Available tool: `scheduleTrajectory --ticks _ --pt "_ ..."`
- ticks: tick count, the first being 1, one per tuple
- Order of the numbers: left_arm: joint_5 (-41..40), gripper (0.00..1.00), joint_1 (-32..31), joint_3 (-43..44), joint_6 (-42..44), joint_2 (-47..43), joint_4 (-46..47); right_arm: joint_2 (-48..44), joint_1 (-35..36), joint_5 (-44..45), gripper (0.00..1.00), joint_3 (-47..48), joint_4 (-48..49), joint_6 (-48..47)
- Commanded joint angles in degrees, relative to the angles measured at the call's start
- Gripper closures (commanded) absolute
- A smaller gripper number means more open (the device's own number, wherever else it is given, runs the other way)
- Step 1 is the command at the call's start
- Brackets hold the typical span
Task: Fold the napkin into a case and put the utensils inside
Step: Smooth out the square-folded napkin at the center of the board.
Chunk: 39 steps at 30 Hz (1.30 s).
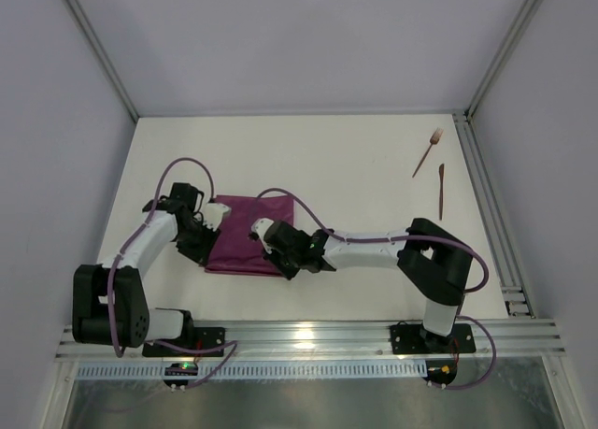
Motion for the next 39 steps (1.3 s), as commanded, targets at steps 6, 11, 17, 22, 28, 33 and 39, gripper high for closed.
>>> scheduleTrajectory --ticks 6,11,17,22,28,33,39 --pt "3.0 0.68 -0.1 3.0 1.2 -2.8 -4.2 -5.8 0.4 6.0 0.97 -2.4 1.7 6.8" --pt "4.9 0.68 -0.2 2.9 2.0 -4.7 -4.8 -9.8 0.3 10.5 0.97 -6.9 3.1 12.3" --pt "5.6 0.67 -2.0 3.1 1.6 -4.0 -5.2 -11.7 0.6 13.6 0.97 -11.1 5.6 16.5" --pt "6.2 0.65 -11.1 2.8 1.8 -10.0 -4.4 -11.8 0.5 13.6 0.97 -12.9 6.3 18.2" --pt "4.1 0.63 -26.4 -3.0 6.1 -18.4 0.3 -11.8 0.0 12.0 0.97 -15.2 8.7 20.3" --pt "0.0 0.61 -35.7 -6.8 9.4 -17.1 0.6 -11.5 -0.6 10.2 0.97 -15.6 10.6 21.1" --pt "-8.4 0.60 -41.9 -10.2 10.5 -17.7 6.3 -11.3 -0.6 10.5 0.97 -14.8 10.2 20.1"
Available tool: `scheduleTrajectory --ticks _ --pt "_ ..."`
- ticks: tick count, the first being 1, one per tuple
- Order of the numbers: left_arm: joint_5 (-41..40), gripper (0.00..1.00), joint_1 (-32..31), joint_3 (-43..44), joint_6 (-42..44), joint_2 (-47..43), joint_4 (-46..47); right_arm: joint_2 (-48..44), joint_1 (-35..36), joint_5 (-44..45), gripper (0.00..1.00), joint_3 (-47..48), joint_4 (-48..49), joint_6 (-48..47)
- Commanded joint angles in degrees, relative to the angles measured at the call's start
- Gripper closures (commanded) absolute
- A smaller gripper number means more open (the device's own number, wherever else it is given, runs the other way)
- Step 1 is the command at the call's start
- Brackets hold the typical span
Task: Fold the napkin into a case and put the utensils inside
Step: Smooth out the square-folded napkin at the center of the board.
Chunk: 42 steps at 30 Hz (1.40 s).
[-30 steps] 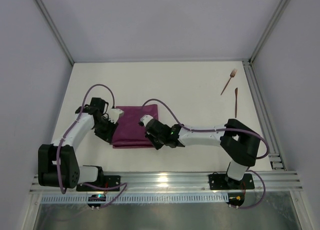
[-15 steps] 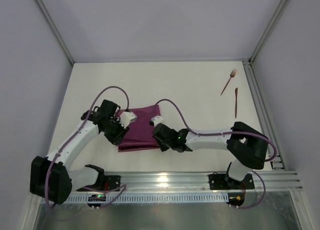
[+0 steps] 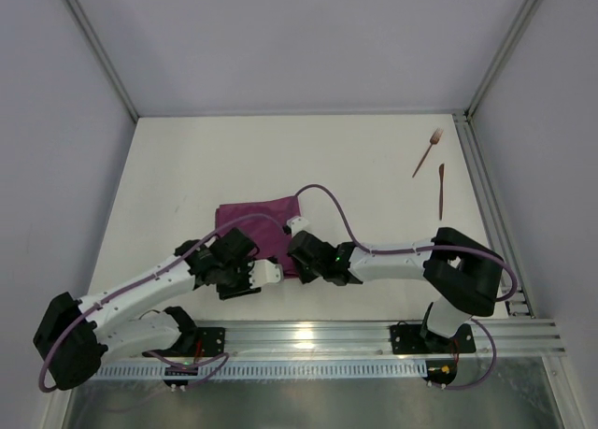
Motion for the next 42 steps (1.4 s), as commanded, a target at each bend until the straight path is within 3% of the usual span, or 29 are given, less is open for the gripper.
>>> scheduleTrajectory --ticks 1,3,19,22,25,28,42 --pt "-7.8 0.61 -1.0 -2.4 2.0 -0.1 8.6 -1.3 -0.1 0.4 0.97 0.7 2.0 -0.3" --pt "-12.0 0.62 -1.0 -3.7 2.7 -0.2 11.4 -1.4 -0.1 0.6 0.97 1.1 1.3 -0.7" --pt "-16.5 0.64 -1.0 -11.8 5.6 -0.2 17.0 -1.7 -0.8 -1.8 0.97 0.5 2.4 -2.1" --pt "-16.6 0.71 -1.0 -12.4 5.2 0.1 18.0 -2.0 -0.9 -1.2 0.97 0.3 1.7 -2.2" --pt "-15.4 0.88 -1.0 -11.7 4.3 -0.3 17.0 -2.5 -0.9 1.6 0.97 0.6 -0.9 -1.5" --pt "-15.3 0.99 -1.0 -11.2 4.2 -0.8 15.8 -2.5 -0.8 6.5 0.97 2.5 -6.7 -0.7" --pt "-13.7 1.00 -1.0 -10.3 2.1 -1.0 14.5 -2.5 0.7 3.9 0.96 2.2 -4.9 -2.5"
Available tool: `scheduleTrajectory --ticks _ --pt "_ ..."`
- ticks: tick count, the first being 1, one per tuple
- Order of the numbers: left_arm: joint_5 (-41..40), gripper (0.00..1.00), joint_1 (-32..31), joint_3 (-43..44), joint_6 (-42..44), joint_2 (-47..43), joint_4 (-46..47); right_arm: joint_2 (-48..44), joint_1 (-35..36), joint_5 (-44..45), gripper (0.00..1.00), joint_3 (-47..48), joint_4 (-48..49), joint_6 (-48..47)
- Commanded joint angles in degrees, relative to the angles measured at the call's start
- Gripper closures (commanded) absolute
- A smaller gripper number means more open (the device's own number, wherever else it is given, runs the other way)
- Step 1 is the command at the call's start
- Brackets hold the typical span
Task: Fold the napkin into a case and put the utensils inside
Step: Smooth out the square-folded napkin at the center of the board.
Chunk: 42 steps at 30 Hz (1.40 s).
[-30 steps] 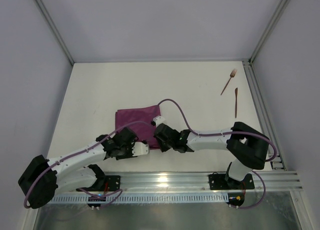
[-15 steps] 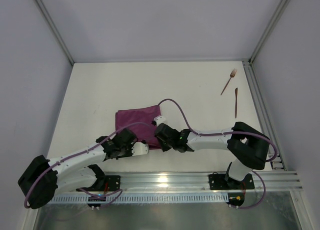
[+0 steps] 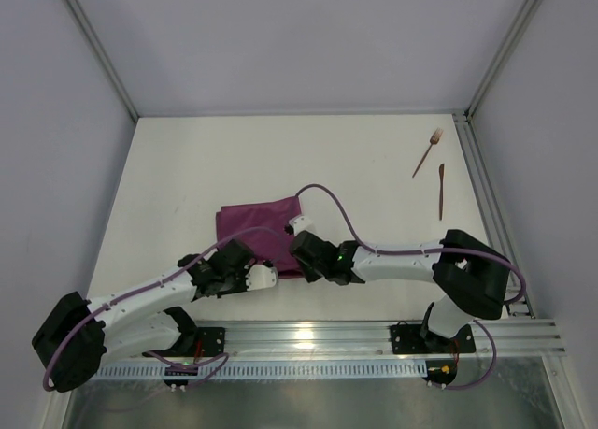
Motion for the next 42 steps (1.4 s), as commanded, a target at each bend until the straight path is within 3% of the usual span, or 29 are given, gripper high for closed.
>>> scheduleTrajectory --ticks 1,3,7,14,20,24,25,28,32,35,42 --pt "1.2 1.00 -0.2 1.6 -2.1 0.0 -1.2 -0.1 0.4 -0.5 0.95 1.3 1.4 -0.6" --pt "1.7 0.98 -0.2 2.1 -2.6 -0.3 -2.0 -0.2 0.5 -1.5 0.93 0.6 2.0 -0.6" --pt "5.8 0.67 -0.2 4.5 -3.1 -2.1 -7.8 -0.8 0.4 -3.4 0.81 -0.1 2.8 -1.0" --pt "11.4 0.54 -0.2 12.3 -3.6 -8.1 -19.8 -2.8 0.4 -8.4 0.66 2.1 2.5 -3.1" --pt "16.0 0.56 -0.2 17.2 -2.3 -7.6 -28.6 -4.4 0.0 -13.0 0.59 4.3 1.1 -3.9" --pt "10.3 0.65 0.3 16.2 -5.7 -8.4 -23.0 -6.6 -3.2 -17.2 0.60 1.4 5.6 -0.1" --pt "8.4 0.71 0.9 15.4 -6.9 -7.6 -18.0 -7.1 -4.1 -17.9 0.60 0.6 6.5 0.7" --pt "3.5 0.78 2.7 12.8 -9.2 -4.0 -10.6 -7.7 -6.7 -19.8 0.64 -1.4 9.4 2.9" --pt "0.1 0.80 4.1 9.6 -10.6 0.2 -3.1 -4.8 -7.8 -21.4 0.78 -1.7 11.7 2.9" --pt "1.4 0.80 4.1 7.9 -9.4 2.4 -1.9 -2.0 -8.6 -21.5 0.89 -3.9 14.0 4.4" --pt "1.9 0.80 4.1 3.5 -7.9 3.0 -0.8 0.6 -11.3 -22.4 0.97 -11.1 18.5 9.5"
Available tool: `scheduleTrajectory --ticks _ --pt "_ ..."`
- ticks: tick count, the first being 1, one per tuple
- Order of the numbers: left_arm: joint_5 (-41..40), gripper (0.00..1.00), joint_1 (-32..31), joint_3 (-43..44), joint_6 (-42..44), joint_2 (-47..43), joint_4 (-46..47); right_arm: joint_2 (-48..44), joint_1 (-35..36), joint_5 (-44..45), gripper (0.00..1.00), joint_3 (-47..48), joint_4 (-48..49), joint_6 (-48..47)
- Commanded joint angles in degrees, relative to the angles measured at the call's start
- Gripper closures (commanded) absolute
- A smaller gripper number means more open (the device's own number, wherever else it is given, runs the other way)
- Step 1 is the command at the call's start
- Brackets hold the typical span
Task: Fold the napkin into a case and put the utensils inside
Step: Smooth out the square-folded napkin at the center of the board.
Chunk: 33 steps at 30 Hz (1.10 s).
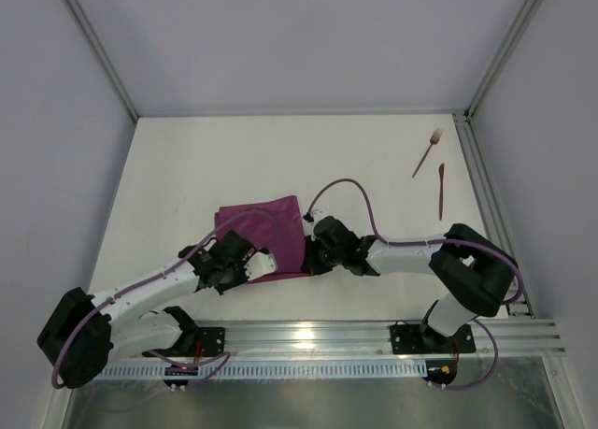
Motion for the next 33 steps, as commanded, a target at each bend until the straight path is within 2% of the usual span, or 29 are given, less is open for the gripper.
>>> scheduleTrajectory --ticks 1,8,13,18,22,25,29,33 --pt "-0.1 0.79 0.2 -1.5 0.8 0.1 3.1 0.7 -0.4 -0.5 0.97 -3.2 2.7 2.7" --pt "-0.9 0.79 0.2 -3.4 1.6 -0.1 3.7 -3.8 -0.5 -1.3 0.97 -2.8 0.3 2.9" --pt "-0.3 0.78 0.2 -2.8 1.5 -2.2 3.0 -4.0 -4.1 -4.0 0.95 7.6 -2.0 0.0" --pt "-1.3 0.78 0.2 -3.0 1.3 -2.7 2.7 6.1 -9.6 -9.6 0.95 15.4 0.5 0.1" --pt "-1.4 0.77 0.2 -3.0 1.4 -3.4 3.0 14.3 -12.7 -13.4 0.96 19.6 4.6 4.4" --pt "-1.3 0.77 0.1 -3.4 1.7 -3.9 2.9 20.3 -14.2 -13.0 0.97 22.4 6.3 8.7" --pt "-1.4 0.77 0.2 -4.2 2.5 -4.0 2.4 25.1 -18.6 -12.4 0.97 24.3 10.7 16.1" --pt "-1.6 0.76 0.2 -5.0 2.8 -4.4 3.3 25.0 -19.7 -10.4 0.97 25.4 10.9 17.2"
